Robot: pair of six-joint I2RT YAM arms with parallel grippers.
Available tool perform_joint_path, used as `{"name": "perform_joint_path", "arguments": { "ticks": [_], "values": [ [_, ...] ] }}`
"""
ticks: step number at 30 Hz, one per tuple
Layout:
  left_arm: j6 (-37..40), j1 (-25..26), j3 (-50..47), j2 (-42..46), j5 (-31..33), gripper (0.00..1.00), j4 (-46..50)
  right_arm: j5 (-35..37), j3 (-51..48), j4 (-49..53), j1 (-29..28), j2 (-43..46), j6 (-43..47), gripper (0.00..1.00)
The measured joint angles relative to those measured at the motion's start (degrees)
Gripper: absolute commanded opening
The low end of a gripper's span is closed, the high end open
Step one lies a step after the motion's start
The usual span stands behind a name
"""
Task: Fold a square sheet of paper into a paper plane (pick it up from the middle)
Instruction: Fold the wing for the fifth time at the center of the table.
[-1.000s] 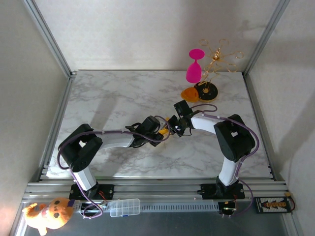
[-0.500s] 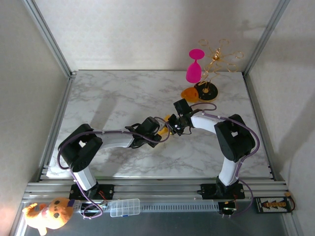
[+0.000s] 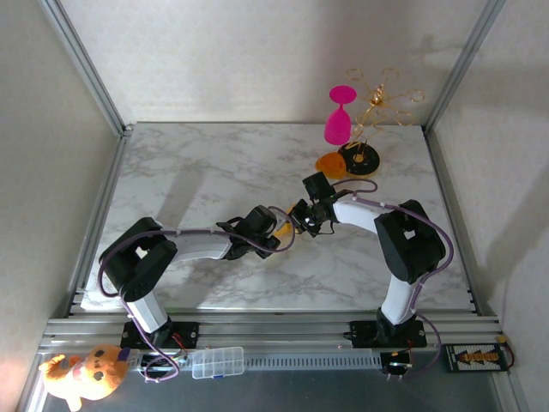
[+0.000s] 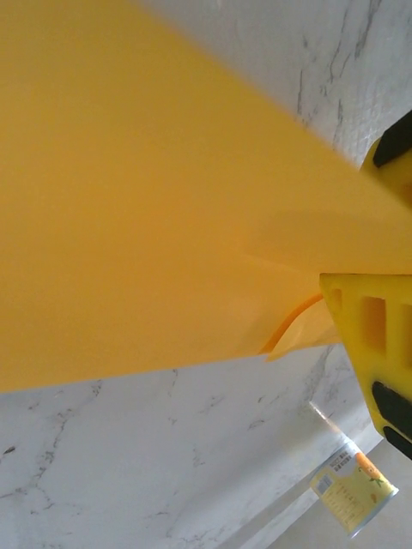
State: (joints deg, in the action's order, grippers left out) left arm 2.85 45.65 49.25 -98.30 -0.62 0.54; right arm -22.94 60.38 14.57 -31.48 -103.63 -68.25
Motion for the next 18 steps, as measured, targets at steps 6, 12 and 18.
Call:
{"name": "perform_joint_path", "arguments": {
  "ticks": [6,12,18],
  "values": [
    [2.32,0.00,-0.26,0.00,0.44,0.40,-1.53,-1.22,0.76,0.24,0.15,0.00,0.13,0.11],
    [3.72,0.00,-0.26,-0.02,0.39,0.36,-2.21,-1.38,0.81,0.28,0.42,0.02,0.17,0.12],
    [4.48,0.00,-0.26,-0.11,0.35,0.31,-2.21,-2.10,0.81,0.28,0.85,0.02,0.57,0.14]
  ]
}}
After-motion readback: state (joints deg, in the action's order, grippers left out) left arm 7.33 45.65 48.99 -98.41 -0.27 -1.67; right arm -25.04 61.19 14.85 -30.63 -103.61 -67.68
